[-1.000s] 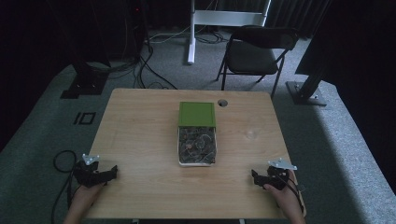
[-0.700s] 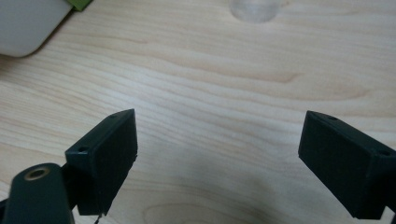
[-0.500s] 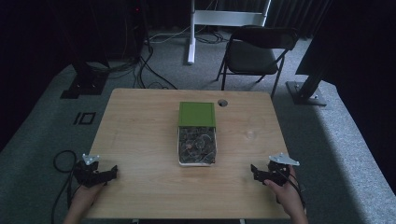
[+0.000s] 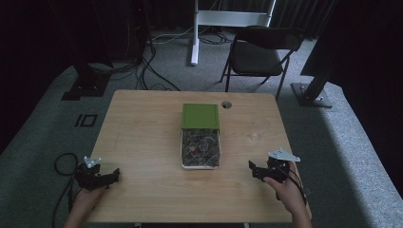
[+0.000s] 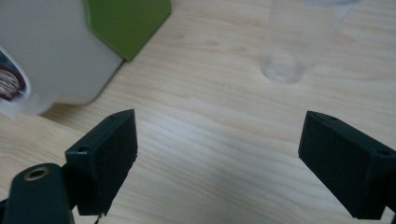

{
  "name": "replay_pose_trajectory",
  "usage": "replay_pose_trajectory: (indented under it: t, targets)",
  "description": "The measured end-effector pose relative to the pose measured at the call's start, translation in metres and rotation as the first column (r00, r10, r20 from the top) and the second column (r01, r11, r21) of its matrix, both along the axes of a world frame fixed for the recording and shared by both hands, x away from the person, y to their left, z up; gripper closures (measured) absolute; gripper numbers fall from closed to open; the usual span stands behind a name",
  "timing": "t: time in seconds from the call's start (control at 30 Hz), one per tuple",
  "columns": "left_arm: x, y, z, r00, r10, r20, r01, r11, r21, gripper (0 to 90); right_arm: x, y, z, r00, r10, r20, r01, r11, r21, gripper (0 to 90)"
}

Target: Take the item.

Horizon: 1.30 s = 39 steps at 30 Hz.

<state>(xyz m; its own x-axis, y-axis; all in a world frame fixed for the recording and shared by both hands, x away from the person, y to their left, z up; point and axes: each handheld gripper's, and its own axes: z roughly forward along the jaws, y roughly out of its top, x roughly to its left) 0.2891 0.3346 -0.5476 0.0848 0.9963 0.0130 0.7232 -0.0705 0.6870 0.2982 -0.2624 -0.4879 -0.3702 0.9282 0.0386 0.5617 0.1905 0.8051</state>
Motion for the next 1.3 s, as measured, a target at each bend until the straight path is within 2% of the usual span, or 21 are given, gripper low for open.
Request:
replay_pose_trajectory:
  t: [0.57, 0.87, 1.2, 1.3]
  targets:
    - [0.0, 0.0, 0.0, 1.0, 0.0, 0.0, 0.0, 1.0, 0.0, 0.3, 0.011, 0.028, 0.023, 0.9974, 0.056, 0.045, -0.057, 0.998, 0.025, 12.1]
    - [0.0, 0.0, 0.0, 1.0, 0.001, 0.0, -0.001, 1.0, 0.0, 0.3, 0.016, 0.042, 0.029, 0.995, 0.085, 0.053, -0.087, 0.996, 0.025, 12.1]
    - [0.0, 0.0, 0.0, 1.0, 0.002, 0.001, -0.002, 1.0, -0.002, 0.3, 0.021, 0.06, 0.036, 0.9901, 0.123, 0.068, -0.125, 0.992, 0.033, 12.1]
    - [0.0, 0.0, 0.0, 1.0, 0.003, 0.001, -0.003, 1.0, -0.002, 0.3, 0.024, 0.071, 0.042, 0.9858, 0.146, 0.082, -0.15, 0.988, 0.036, 12.1]
